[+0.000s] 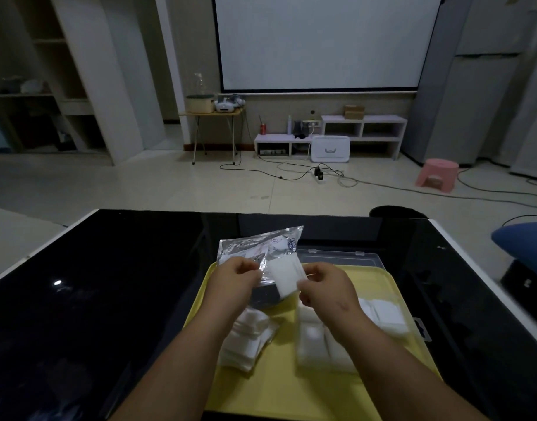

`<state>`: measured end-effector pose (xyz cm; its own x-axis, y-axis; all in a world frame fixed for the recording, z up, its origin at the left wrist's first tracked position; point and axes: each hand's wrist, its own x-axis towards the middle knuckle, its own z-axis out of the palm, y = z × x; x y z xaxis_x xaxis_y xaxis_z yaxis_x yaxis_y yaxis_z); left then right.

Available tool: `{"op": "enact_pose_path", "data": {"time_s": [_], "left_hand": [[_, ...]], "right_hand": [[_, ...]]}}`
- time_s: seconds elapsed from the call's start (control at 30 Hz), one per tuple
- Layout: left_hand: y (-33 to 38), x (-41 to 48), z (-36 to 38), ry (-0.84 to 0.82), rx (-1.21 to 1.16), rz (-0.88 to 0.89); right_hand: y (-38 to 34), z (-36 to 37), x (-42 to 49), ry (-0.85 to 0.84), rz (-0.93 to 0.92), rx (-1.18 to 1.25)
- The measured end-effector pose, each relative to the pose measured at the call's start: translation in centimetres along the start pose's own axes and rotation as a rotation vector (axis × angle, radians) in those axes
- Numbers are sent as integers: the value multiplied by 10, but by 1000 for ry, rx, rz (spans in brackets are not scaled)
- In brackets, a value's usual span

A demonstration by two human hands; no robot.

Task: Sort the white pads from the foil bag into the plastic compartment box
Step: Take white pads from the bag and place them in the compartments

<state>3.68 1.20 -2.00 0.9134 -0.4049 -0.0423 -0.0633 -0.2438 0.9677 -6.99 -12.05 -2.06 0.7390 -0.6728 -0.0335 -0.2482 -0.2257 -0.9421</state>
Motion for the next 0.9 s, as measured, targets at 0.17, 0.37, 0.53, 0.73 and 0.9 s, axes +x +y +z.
{"op": "enact_pose_path", "data": {"time_s": [0.17, 0.37, 0.53, 0.73, 0.9], "left_hand": [[8, -6, 7, -116, -184, -88], [6, -4, 4, -111, -208, -80], [1, 5, -7, 58, -236, -71], [-4, 8, -20, 158, -285, -78], [-5, 9, -22, 161, -290, -79]], "right_hand": [[-6, -2, -5, -28, 62, 197], [-4, 6, -3, -81, 14, 138], [5, 18, 2, -85, -142, -285], [9, 37, -6, -289, -311, -707], [12, 48, -6, -288, -433, -866]]}}
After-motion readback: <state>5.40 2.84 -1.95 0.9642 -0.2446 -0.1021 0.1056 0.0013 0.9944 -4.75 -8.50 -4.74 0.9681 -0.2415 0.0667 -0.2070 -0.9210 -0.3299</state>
